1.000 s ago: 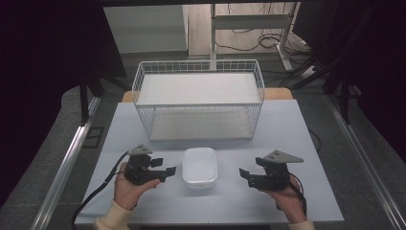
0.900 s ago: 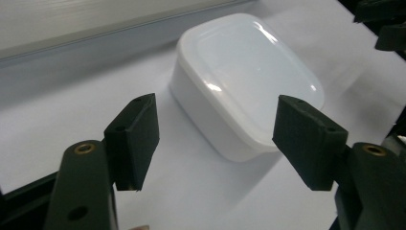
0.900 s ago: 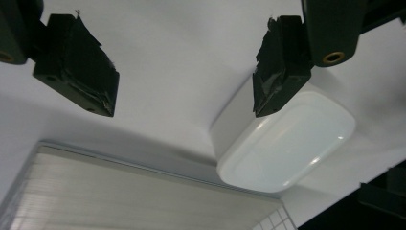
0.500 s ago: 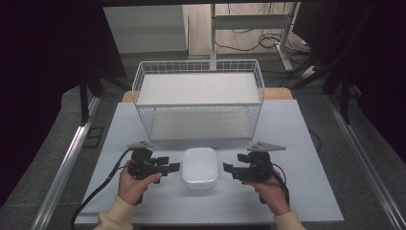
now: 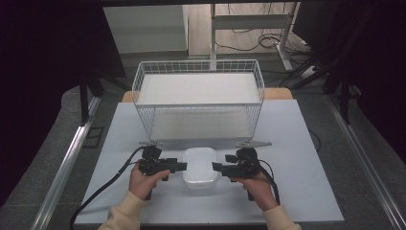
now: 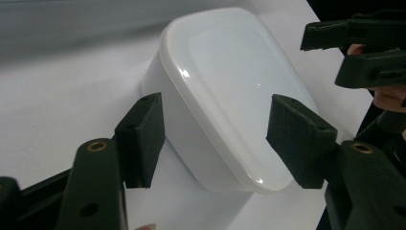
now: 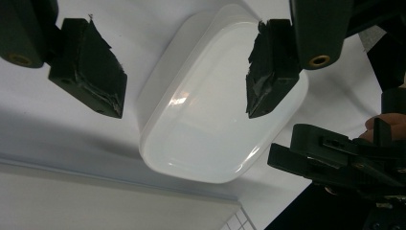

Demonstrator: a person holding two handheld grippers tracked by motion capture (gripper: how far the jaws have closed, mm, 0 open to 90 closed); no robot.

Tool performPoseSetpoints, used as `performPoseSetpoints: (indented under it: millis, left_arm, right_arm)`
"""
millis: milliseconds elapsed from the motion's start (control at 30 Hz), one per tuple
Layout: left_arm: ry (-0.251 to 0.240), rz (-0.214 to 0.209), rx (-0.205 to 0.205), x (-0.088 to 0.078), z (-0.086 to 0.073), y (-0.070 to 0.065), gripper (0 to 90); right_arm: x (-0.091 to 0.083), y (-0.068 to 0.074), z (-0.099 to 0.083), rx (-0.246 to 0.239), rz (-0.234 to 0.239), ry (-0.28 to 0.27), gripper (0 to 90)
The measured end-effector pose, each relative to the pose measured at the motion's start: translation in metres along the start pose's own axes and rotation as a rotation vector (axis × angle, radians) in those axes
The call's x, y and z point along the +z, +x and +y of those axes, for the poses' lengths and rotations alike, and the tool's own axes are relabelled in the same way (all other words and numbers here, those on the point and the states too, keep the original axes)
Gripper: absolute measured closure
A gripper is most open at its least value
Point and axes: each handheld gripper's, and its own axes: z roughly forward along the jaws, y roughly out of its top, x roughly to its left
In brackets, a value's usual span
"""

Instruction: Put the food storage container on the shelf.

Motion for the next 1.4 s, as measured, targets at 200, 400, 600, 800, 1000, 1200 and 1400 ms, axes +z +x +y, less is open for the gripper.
performPoseSetpoints:
  millis: [200,400,600,800,1000,1200,1400]
  left_arm:
    - [0.005,-0.030,-0.015,0.005,-0.002,0.001,40.7]
    - [0.019,-0.058,-0.024,0.008,-0.003,0.002,45.6]
    - [0.026,-0.073,-0.047,0.009,-0.006,0.004,48.0]
    - [0.015,-0.080,-0.082,0.009,-0.009,0.007,59.7]
    - [0.000,-0.088,-0.092,0.005,-0.011,0.005,65.9]
    - [-0.015,-0.086,-0.072,-0.003,-0.014,-0.002,71.6]
    - [-0.035,-0.086,-0.050,-0.010,-0.016,-0.006,79.4]
  right_arm:
    - [0.011,-0.004,-0.004,0.057,0.015,0.020,33.0]
    - [0.021,-0.006,-0.007,0.098,0.039,0.043,37.4]
    - [0.026,-0.009,-0.009,0.142,0.062,0.066,44.2]
    - [0.024,-0.013,-0.010,0.202,0.097,0.052,58.1]
    - [0.016,-0.016,-0.011,0.250,0.126,0.052,66.5]
    - [0.008,-0.012,-0.013,0.253,0.138,0.037,72.5]
    - [0.000,-0.009,-0.014,0.243,0.151,0.020,79.7]
